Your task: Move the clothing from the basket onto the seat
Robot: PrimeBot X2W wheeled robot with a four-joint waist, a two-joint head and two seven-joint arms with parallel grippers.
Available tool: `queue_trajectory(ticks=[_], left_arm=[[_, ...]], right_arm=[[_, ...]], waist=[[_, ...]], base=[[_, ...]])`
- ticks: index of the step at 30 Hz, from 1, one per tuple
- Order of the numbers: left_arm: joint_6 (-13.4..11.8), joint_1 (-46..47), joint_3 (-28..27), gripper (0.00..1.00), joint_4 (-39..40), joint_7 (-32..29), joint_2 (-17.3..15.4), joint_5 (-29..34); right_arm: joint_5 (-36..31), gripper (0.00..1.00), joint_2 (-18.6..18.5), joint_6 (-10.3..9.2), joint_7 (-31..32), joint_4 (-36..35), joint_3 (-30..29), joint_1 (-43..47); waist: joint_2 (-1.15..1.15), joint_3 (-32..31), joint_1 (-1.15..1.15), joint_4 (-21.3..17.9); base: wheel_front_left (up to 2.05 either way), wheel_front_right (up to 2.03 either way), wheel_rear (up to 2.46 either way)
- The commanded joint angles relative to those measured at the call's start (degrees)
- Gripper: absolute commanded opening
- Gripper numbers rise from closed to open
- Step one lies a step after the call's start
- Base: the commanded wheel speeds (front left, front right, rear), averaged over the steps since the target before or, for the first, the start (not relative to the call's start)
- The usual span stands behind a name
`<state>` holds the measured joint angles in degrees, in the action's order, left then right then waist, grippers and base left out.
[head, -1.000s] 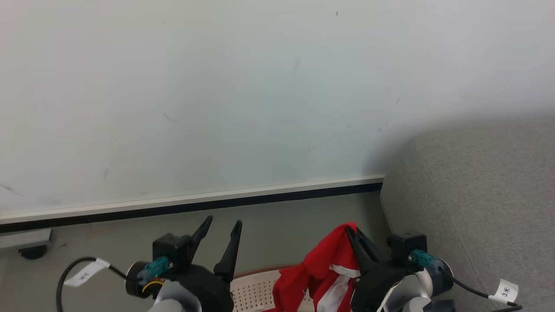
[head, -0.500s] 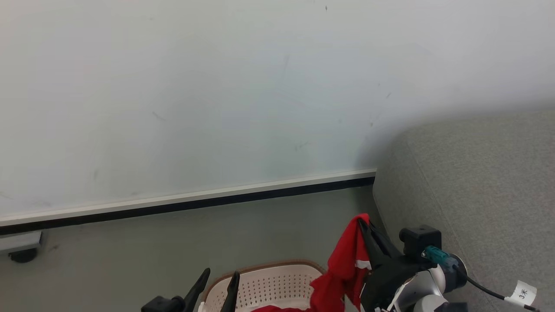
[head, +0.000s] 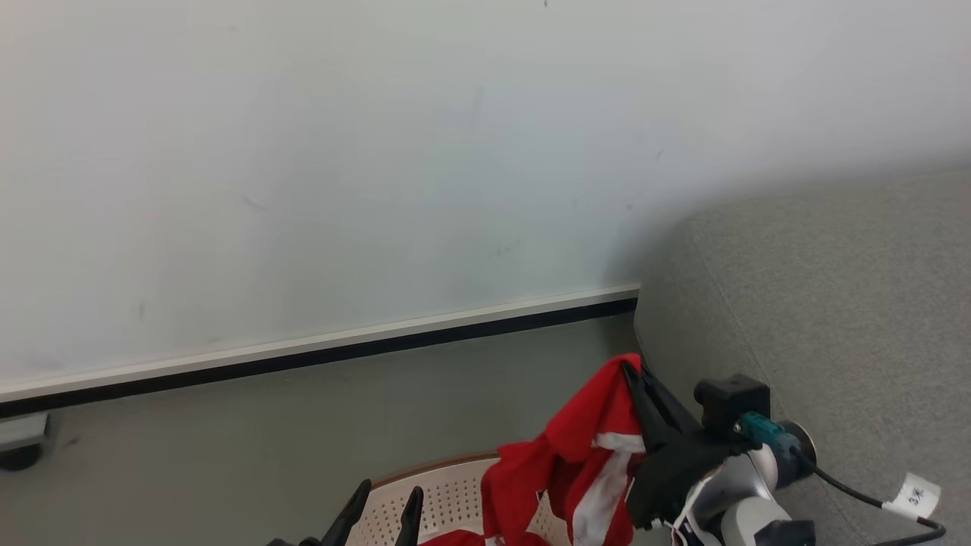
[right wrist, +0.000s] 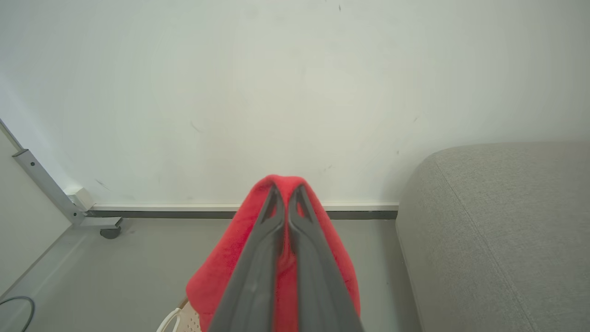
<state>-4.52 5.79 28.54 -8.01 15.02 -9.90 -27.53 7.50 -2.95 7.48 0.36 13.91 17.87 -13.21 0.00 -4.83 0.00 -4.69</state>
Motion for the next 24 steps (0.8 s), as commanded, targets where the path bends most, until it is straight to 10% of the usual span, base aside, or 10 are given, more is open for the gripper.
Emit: queue_trajectory(ticks=[1, 24], left_arm=[[0.4, -1.1, -0.4, 1.00, 0.3, 0.2, 0.3, 0.9], [7.8, 3.9, -0.2, 1.00, 4.5, 0.0, 1.9, 7.8]], right_arm=[[-0.7, 0.00, -0.2, 0.03, 0.1, -0.7, 0.6, -1.7], [4.4, 0.00, -9.2, 0.02, 1.5, 1.3, 11.2, -35.2]], waist=[[0.00, 0.8, 0.00, -1.4], [0.00, 16.7, 0.00, -22.9]], base=[[0.00, 0.00, 0.00], [0.00, 0.00, 0.00]])
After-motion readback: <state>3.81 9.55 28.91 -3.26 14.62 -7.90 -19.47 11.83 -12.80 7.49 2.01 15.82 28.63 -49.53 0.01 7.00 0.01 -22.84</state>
